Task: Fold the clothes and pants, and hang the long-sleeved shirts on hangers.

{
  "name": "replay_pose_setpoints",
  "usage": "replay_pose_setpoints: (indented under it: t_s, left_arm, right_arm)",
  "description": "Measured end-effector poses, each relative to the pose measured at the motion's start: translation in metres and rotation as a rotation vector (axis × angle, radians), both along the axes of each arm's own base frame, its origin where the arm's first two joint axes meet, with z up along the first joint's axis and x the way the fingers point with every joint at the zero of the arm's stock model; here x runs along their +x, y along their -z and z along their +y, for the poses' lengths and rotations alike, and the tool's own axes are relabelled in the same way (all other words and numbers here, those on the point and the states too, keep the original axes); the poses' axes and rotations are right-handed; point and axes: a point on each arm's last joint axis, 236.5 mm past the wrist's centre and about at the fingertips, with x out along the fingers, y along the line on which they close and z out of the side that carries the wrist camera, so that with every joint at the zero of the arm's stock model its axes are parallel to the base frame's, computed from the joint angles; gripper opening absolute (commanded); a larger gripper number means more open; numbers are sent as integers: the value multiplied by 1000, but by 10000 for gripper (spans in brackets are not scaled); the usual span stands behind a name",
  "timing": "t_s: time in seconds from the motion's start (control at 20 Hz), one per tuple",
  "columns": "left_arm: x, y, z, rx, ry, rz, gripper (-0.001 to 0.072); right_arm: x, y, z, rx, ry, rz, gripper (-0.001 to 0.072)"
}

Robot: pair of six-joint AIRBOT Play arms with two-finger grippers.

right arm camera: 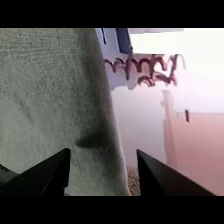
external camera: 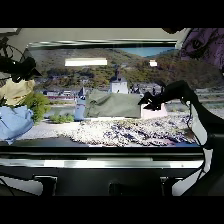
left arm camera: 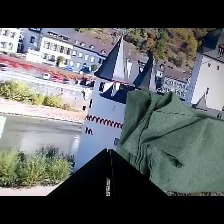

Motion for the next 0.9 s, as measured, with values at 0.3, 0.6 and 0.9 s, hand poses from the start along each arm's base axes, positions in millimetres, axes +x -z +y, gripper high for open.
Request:
replay_pose_setpoints:
  t_s: [0.3, 0.6, 0.9]
  left_arm:
    - [0, 0, 0, 0, 0, 0, 18]
    - [0, 0, 0, 0, 0, 0, 18]
    - [0, 0, 0, 0, 1, 2, 18]
  right_arm:
    - [9, -5, 26, -3, -17, -68, 33]
    - [55, -85, -4, -19, 80, -202, 33]
    - [94, -176, -76, -76, 264, -324, 33]
